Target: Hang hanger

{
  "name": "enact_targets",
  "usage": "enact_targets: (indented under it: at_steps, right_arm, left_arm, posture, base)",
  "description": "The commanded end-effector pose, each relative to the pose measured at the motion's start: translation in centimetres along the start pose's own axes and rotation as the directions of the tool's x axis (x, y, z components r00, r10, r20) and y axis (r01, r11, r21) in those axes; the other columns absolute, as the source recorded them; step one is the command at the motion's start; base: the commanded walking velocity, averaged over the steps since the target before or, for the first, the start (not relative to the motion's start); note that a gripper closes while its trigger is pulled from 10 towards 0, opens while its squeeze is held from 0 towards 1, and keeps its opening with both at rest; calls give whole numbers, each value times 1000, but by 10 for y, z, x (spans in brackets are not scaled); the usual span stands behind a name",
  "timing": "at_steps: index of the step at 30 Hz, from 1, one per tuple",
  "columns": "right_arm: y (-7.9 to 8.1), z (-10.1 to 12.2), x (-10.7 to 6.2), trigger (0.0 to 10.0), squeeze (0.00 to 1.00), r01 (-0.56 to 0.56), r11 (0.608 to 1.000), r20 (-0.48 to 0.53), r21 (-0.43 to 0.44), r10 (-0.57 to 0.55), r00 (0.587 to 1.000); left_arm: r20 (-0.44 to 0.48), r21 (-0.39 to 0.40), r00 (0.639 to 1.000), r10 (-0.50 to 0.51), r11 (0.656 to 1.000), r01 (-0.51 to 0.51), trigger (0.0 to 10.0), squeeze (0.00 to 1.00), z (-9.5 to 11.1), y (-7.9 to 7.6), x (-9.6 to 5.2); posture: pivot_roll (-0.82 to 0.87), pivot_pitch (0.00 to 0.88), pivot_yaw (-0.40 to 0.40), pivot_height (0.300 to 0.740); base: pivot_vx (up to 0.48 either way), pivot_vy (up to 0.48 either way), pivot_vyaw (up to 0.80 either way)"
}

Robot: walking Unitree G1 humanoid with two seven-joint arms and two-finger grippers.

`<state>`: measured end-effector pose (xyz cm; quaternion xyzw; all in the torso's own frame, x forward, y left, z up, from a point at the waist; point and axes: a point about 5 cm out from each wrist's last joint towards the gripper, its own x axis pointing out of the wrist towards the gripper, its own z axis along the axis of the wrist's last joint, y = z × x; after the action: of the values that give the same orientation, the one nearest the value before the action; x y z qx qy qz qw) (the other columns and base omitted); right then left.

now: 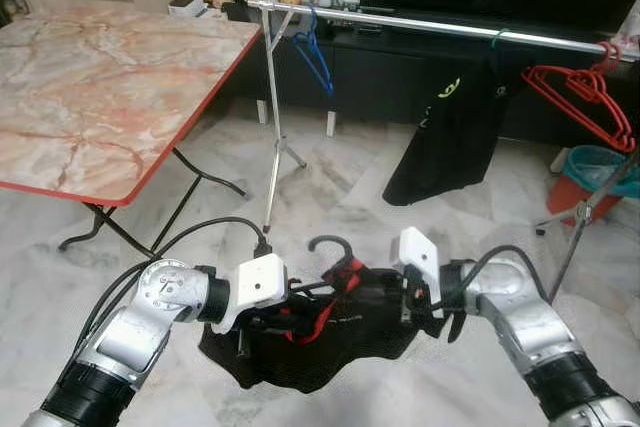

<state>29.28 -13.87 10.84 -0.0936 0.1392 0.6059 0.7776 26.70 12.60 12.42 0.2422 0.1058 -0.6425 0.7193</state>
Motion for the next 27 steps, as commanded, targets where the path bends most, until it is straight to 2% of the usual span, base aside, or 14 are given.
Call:
enact_targets:
  at_steps: [1,6,10,13,21,25,27]
  right_arm:
    - [-1,9,2,10000,0,-9,1000,32,-26,10,999]
    - [4,4,6,10000,0,-34,999,15,-18,34,999]
    - [5,0,5,10000,0,-31,999,-2,-11,31,1000]
    - [4,-5,5,10000,0,-20,1000,-20,-3,20,1000]
    - [4,-8,5,10000,0,-14,1000,-34,4,14,999]
    - [4,-8,6,10000,0,-13,1000,-31,5,13,999]
    - [4,-7,7,10000,0,-11,1000,-26,2,11,1000]
  left_arm:
    - [13,29,1000,10,1000,-10,10000,0,5,3,2]
    - [53,38,997,56,998,-58,10000,0,15,10,4]
    - [61,41,997,48,998,-51,10000,0,20,10,1]
    - [66,42,998,10,999,-13,10000,0,25,5,-7]
    - [99,28,995,35,999,-38,10000,0,41,9,-24]
    - [86,15,996,23,1000,-25,10000,0,40,8,-25]
    - [42,-17,999,12,1000,-11,10000,0,28,3,-23]
  posture:
    - [93,0,-4,740]
    - [94,0,-5,740]
    - [98,0,-5,740]
    - [99,0,-2,740]
    - [111,0,4,740]
    - [111,0,7,740]
    - [109,0,10,740]
  base:
    - [0,0,0]
    - [0,0,0]
    - [0,0,0]
    - [0,0,0]
    - [0,0,0]
    - [0,0,0]
    - [0,0,0]
